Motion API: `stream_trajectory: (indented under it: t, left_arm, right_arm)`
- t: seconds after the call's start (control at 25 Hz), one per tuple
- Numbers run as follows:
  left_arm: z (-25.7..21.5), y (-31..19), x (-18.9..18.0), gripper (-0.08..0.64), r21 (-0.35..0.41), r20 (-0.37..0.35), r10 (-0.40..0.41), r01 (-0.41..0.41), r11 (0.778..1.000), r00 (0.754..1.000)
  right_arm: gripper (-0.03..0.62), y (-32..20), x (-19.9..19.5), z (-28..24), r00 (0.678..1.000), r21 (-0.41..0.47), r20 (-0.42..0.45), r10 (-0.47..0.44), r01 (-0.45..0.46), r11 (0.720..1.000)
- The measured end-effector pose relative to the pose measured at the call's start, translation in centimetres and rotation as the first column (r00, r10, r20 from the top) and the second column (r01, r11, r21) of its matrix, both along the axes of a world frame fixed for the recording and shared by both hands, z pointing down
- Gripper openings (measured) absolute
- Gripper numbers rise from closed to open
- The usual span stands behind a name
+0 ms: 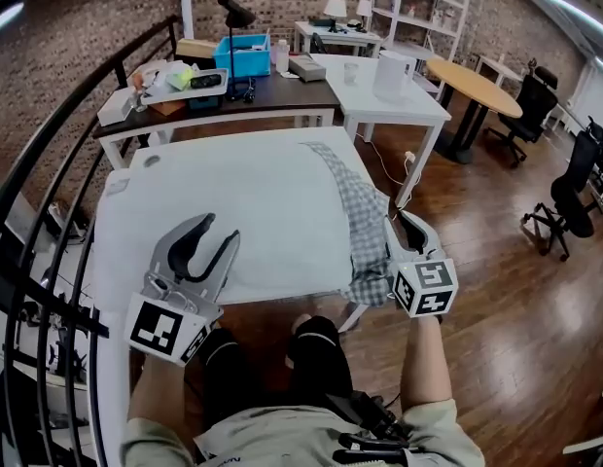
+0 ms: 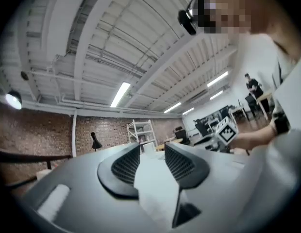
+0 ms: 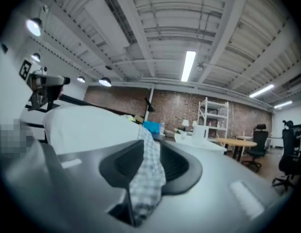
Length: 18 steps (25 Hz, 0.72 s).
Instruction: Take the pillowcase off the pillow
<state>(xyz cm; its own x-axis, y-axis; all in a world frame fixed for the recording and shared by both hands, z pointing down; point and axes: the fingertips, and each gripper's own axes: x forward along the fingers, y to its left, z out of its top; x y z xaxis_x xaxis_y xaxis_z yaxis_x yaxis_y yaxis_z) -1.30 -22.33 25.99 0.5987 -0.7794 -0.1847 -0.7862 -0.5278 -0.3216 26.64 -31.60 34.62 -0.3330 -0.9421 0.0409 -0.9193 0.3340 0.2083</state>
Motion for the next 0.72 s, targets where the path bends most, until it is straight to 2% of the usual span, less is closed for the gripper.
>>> stream_trajectory:
  t: [0.08, 0.12, 0.16, 0.2, 0.28, 0.32, 0.36, 0.4, 0.48, 0.56, 0.6, 0.64, 0.72]
  left_arm:
    - [0.8, -4.5, 0.8, 0.213, -0.041, 0.127, -0.058, 0.064, 0.997, 0.99]
    - [1.9, -6.8, 1.0, 0.275, -0.093, 0.181, -0.078, 0.096, 0.991, 0.98]
    - [3.6, -8.8, 1.2, 0.307, -0.166, 0.23, -0.082, 0.123, 0.978, 0.97]
    - [5.8, -10.4, 1.5, 0.324, -0.252, 0.275, -0.068, 0.14, 0.957, 0.959]
    - [10.5, -11.8, 2.2, 0.318, -0.402, 0.322, -0.012, 0.148, 0.903, 0.947]
    - [12.3, -11.8, 2.5, 0.281, -0.444, 0.318, 0.011, 0.139, 0.885, 0.948]
    - [13.6, -11.4, 2.7, 0.225, -0.461, 0.306, 0.023, 0.127, 0.878, 0.952]
    - [14.3, -10.9, 2.8, 0.181, -0.455, 0.294, 0.025, 0.117, 0.883, 0.955]
    - [14.6, -9.9, 2.7, 0.101, -0.396, 0.279, 0.008, 0.108, 0.912, 0.96]
    - [14.1, -9.0, 2.4, 0.066, -0.327, 0.26, -0.006, 0.094, 0.94, 0.965]
    - [13.9, -8.5, 2.3, 0.06, -0.301, 0.25, -0.007, 0.085, 0.95, 0.968]
    - [13.8, -8.0, 2.2, 0.057, -0.28, 0.241, -0.006, 0.075, 0.957, 0.971]
    - [13.7, -7.3, 2.0, 0.057, -0.251, 0.226, -0.001, 0.059, 0.966, 0.974]
  right_arm:
    - [0.104, -1.8, -1.8, -1.5, 0.999, 0.025, 0.017, -0.042, 0.042, 0.999]
    - [0.104, -3.0, -2.7, -1.8, 0.998, 0.023, 0.021, -0.06, 0.059, 0.998]
    - [0.104, -4.3, -3.7, -2.0, 0.997, 0.013, 0.027, -0.077, 0.076, 0.997]
    - [0.104, -5.5, -4.6, -2.1, 0.995, -0.003, 0.037, -0.094, 0.094, 0.996]
    - [0.112, -7.8, -6.2, -1.7, 0.99, -0.047, 0.054, -0.128, 0.131, 0.99]
    - [0.118, -8.8, -6.9, -1.4, 0.988, -0.07, 0.052, -0.144, 0.148, 0.987]
    - [0.13, -9.8, -7.6, -1.0, 0.987, -0.091, 0.044, -0.158, 0.161, 0.983]
    - [0.137, -10.7, -8.2, -0.7, 0.985, -0.111, 0.032, -0.169, 0.171, 0.979]
    - [0.15, -12.6, -9.2, 0.1, 0.984, -0.152, 0.004, -0.179, 0.178, 0.972]
    - [0.15, -14.6, -9.5, 0.8, 0.988, -0.176, -0.037, -0.15, 0.142, 0.974]
    - [0.095, -15.5, -9.2, 1.0, 0.991, -0.174, -0.068, -0.116, 0.103, 0.979]
    - [0.009, -16.4, -8.6, 1.2, 0.992, -0.166, -0.099, -0.073, 0.056, 0.985]
    - [0.008, -18.1, -6.6, 1.5, 0.99, -0.159, -0.137, 0.026, -0.048, 0.986]
